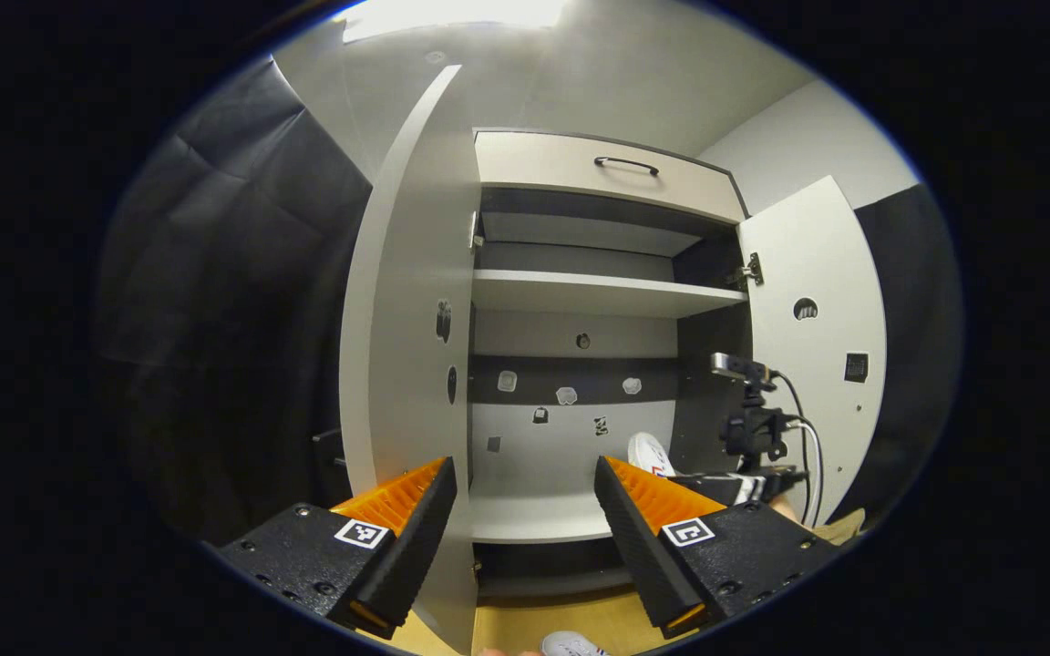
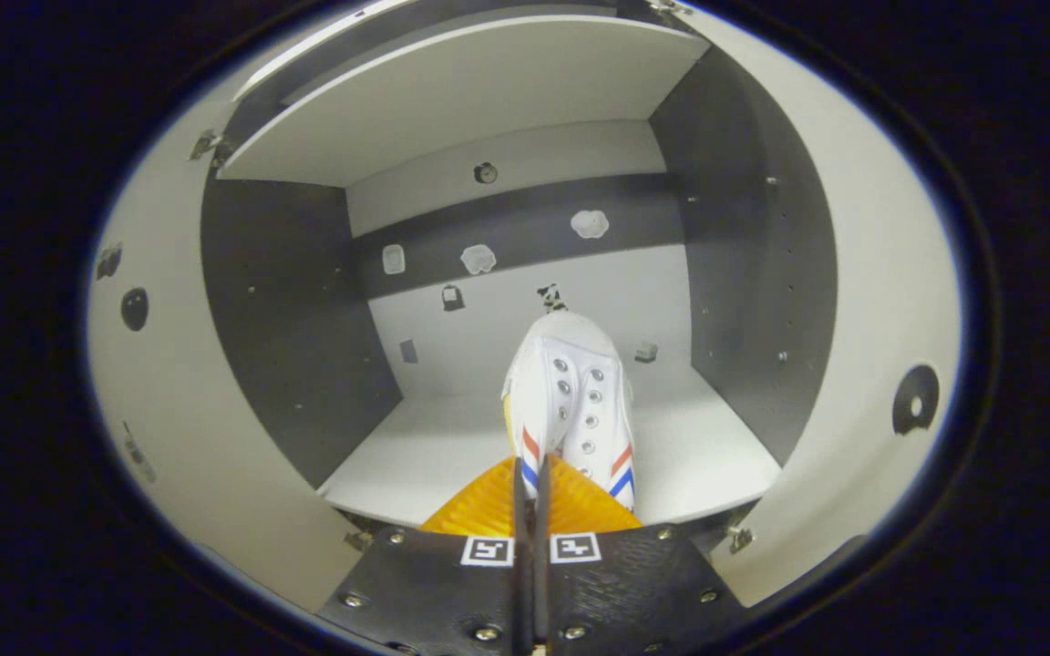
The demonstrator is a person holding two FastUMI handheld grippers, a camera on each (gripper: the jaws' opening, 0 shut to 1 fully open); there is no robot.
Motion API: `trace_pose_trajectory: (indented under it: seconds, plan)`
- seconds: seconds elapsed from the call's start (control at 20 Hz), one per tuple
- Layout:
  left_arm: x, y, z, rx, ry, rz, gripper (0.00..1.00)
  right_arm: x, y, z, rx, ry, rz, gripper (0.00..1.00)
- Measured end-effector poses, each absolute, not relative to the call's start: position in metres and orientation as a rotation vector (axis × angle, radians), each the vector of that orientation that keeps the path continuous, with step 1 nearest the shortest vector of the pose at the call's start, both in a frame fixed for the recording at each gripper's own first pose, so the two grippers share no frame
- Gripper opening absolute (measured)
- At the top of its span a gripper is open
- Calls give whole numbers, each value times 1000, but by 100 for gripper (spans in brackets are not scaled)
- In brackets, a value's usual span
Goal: Grab one shoe with the right hand and put it into the shoe cabinet, grab the other shoe with the left hand and put it into the shoe cabinet; then close the right door with the right hand and the left door with the left hand.
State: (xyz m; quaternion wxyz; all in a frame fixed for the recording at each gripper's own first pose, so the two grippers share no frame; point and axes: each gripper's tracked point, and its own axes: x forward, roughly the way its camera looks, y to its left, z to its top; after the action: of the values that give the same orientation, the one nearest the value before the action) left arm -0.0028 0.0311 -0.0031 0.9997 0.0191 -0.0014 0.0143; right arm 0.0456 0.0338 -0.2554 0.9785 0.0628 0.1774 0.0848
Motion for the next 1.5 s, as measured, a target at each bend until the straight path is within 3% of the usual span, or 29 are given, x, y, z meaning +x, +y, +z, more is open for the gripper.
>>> trace_pose_trajectory:
  seconds: [0.75, 0.85, 0.9, 0.95, 1.0, 1.25, 1.45, 1.5]
  plan:
    - [4, 31, -5, 53, -5, 42, 93, 35, 31, -241, 96, 530, 141, 0]
    - [5, 31, -4, 55, -10, 48, 94, 26, 34, -243, 92, 506, 169, 15]
    - [7, 31, -5, 61, -11, 48, 94, 22, 35, -238, 80, 487, 172, 32]
    - [7, 29, -10, 59, 0, 43, 94, 18, 36, -231, 71, 465, 177, 38]
    - [8, 27, -15, 51, 16, 39, 93, 11, 37, -222, 64, 440, 186, 31]
    - [27, 5, -84, -17, 160, 0, 99, -47, 35, -150, 56, 272, 233, 31]
    - [35, -6, -167, -31, 322, -18, 96, -110, 26, -91, 78, 147, 256, 27]
    - [33, -8, -192, -32, 374, -26, 96, -124, 22, -79, 80, 120, 253, 31]
